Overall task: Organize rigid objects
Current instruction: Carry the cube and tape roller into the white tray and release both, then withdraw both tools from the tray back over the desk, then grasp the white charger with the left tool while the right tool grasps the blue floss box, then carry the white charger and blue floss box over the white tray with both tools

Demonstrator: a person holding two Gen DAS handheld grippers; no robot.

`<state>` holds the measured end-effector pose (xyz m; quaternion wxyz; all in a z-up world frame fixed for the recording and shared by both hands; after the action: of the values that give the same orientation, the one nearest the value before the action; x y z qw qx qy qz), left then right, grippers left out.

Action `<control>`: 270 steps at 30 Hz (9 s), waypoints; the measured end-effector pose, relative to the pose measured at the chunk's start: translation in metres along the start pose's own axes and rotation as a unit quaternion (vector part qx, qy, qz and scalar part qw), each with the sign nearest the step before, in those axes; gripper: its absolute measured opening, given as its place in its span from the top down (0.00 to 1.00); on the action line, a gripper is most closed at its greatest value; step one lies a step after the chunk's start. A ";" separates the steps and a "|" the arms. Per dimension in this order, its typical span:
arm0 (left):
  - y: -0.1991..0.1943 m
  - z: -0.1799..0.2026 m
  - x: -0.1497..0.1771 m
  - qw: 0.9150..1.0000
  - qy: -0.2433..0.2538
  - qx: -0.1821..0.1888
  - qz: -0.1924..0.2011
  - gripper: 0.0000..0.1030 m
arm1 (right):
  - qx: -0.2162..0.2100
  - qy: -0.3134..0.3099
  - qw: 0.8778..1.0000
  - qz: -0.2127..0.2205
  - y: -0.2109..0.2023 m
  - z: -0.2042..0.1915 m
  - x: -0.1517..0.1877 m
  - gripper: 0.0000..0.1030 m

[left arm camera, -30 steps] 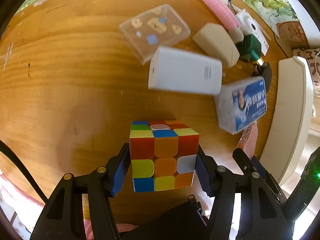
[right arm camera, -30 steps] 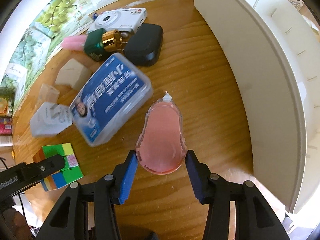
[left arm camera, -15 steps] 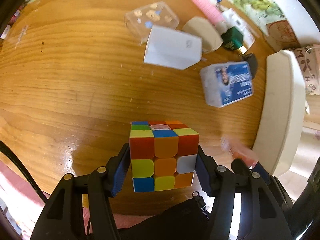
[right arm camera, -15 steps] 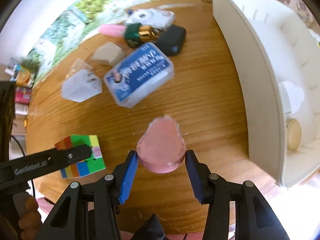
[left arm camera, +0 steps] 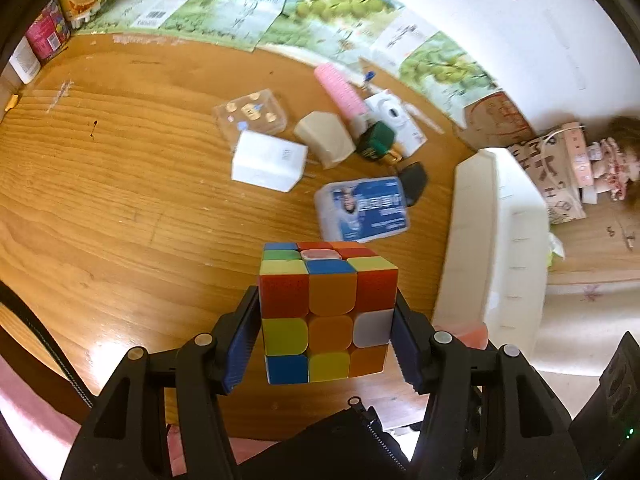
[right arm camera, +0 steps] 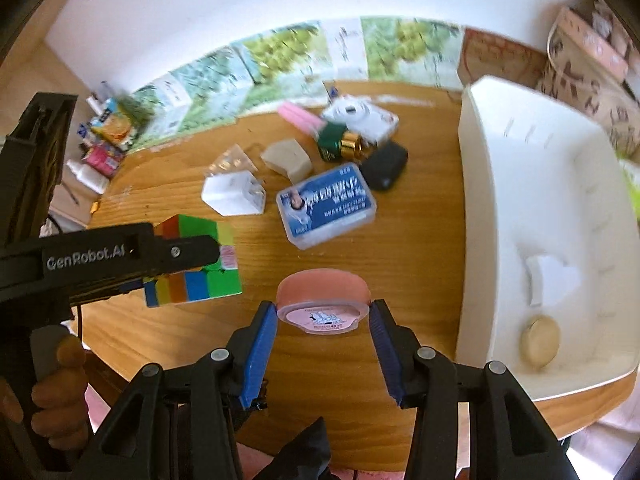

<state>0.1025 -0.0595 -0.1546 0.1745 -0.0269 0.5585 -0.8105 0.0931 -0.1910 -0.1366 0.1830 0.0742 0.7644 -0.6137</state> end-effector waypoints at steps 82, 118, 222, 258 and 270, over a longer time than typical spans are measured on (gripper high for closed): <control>0.000 0.214 0.078 0.970 0.149 0.129 0.140 0.24 | 0.009 0.030 0.999 0.010 -0.057 0.227 0.031 0.32; -0.072 0.022 0.001 0.974 0.149 0.024 0.169 0.24 | -0.103 0.104 0.985 0.089 -0.014 0.036 -0.001 0.22; 0.069 -0.051 -0.063 0.989 0.119 -0.044 -0.081 0.37 | 0.048 0.211 0.972 -0.089 0.161 0.032 -0.037 0.25; -0.008 0.013 0.006 0.991 0.121 0.031 0.048 0.37 | -0.018 0.142 0.990 -0.017 0.043 0.039 0.022 0.27; -0.041 0.067 0.023 0.976 0.140 0.098 0.134 0.38 | -0.039 0.062 0.995 0.068 -0.022 0.054 0.015 0.27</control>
<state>0.0864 -0.1141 -0.0951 0.2037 0.1794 0.4940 -0.8260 0.0815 -0.2502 -0.1315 0.1791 0.1571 0.7908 -0.5638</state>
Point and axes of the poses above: each gripper's, at about its wrist camera, not at the fingertips, and y roughly the way its jaws point, z to its right, x to its underside, the point moved 8 cm from there along y, roughly the way its jaws point, and after that the axes turned 2 degrees about z, right-handed, at the moved point
